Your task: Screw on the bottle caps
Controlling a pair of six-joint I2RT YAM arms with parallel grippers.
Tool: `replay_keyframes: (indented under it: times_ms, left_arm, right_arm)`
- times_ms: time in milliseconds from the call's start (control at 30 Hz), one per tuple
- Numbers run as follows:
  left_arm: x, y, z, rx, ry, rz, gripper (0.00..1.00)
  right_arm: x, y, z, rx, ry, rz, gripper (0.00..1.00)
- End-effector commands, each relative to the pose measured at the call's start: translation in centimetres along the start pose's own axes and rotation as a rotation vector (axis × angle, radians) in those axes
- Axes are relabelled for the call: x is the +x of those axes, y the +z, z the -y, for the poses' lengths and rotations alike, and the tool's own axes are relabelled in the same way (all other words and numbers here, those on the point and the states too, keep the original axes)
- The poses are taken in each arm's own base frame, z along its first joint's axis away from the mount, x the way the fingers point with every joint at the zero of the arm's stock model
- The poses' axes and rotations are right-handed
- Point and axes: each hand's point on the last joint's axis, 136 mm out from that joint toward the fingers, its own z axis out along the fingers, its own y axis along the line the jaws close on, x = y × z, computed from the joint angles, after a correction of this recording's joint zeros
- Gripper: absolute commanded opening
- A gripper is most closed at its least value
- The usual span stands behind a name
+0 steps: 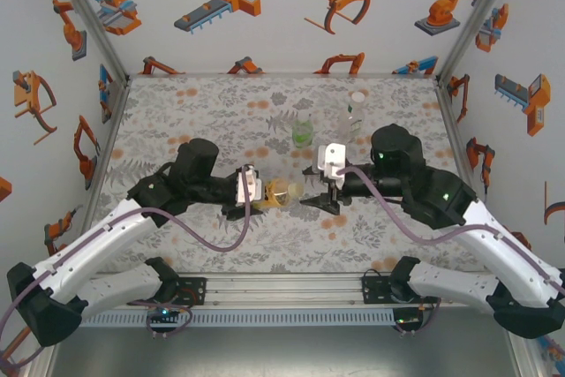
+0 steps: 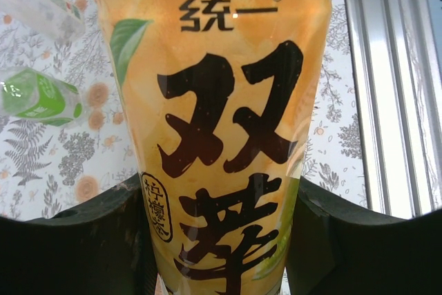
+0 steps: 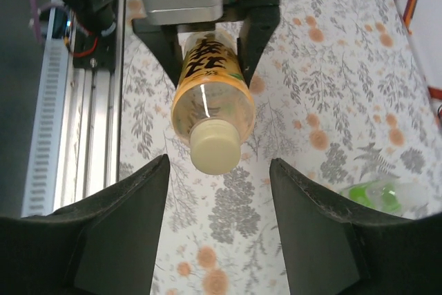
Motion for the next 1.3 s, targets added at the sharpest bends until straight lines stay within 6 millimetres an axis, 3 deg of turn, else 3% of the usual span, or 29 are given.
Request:
replay_keyframes:
  times_ms: [0, 567, 967, 1267]
  left_arm:
    - [-1.3, -0.4, 0.7, 0.046, 0.032, 0.045, 0.0]
    - [-1.4, -0.3, 1.3, 0.095, 0.025, 0.041, 0.0]
    - [-1.4, -0.4, 1.3, 0.091, 0.027, 0.041, 0.0]
    - [-1.0, -0.4, 0.3, 0.03, 0.025, 0.009, 0.0]
  right_arm:
    - [0.0, -0.2, -1.9, -0.109, -0.168, -0.002, 0.55]
    - [-0.7, 0.9, -1.8, -0.157, -0.246, 0.033, 0.47]
    - [-0.6, 1.1, -1.9, -0.164, -0.242, 0.041, 0.27]
    - [-0.4, 1.6, -0.5, -0.065, -0.014, 0.067, 0.15]
